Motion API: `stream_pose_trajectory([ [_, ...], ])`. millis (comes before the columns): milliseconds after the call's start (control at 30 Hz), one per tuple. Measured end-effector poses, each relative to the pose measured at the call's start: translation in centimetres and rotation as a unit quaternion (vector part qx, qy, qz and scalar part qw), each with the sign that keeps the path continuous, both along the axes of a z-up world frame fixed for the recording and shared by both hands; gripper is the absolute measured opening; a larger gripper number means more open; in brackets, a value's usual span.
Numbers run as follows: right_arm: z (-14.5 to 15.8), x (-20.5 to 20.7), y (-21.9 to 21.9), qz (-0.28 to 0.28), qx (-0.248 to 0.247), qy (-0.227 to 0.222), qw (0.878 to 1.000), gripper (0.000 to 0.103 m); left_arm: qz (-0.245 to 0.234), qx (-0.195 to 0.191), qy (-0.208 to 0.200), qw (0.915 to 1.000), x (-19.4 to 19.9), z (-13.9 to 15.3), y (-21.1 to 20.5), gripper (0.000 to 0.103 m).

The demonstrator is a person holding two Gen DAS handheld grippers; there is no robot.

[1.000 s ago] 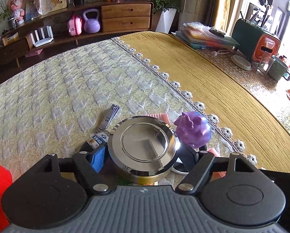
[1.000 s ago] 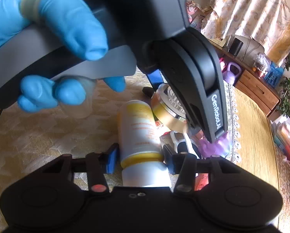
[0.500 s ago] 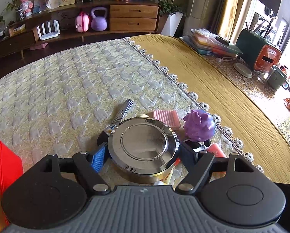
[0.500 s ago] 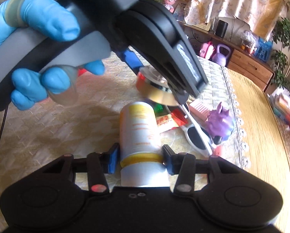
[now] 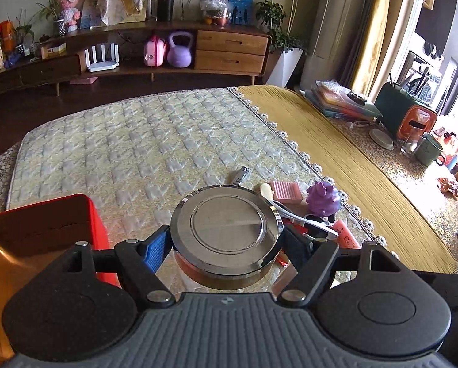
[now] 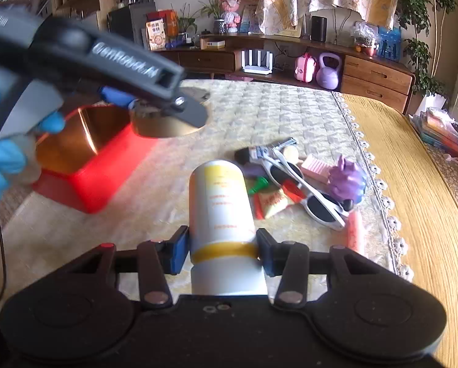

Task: Organize rigid objects
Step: 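Lower the silver tin into the red box with the left gripper while the right gripper lowers the bottle in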

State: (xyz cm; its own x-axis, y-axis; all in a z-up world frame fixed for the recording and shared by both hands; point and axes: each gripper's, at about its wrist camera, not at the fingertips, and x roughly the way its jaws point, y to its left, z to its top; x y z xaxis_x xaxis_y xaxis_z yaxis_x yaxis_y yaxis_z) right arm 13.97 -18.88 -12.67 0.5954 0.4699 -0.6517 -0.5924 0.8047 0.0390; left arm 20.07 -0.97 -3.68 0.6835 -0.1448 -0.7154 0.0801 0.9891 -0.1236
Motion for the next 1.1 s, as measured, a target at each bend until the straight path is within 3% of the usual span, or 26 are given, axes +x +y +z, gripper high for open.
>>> stream_pose_trajectory([
  [267,3.5,-1.6,2.7,0.013,0.030,-0.001,0.999,0.046,0.036,0.000,-0.016,0.9992,-3.9,2.4,5.1,0.077],
  [567,5.8,-2.0,8.5,0.035,0.050,0.012,0.998,0.046,0.083,0.005,-0.018,0.9964,-6.7,2.9,12.0,0.077],
  [767,5.4,-1.5,13.0,0.045,0.036,0.018,0.998,0.046,0.112,0.007,-0.012,0.9937,-7.0,1.8,15.8,0.077],
  [1100,3.4,0.9,19.7,0.052,-0.012,0.025,0.998,0.046,0.138,0.003,0.009,0.9904,-4.1,-0.3,19.8,0.077],
])
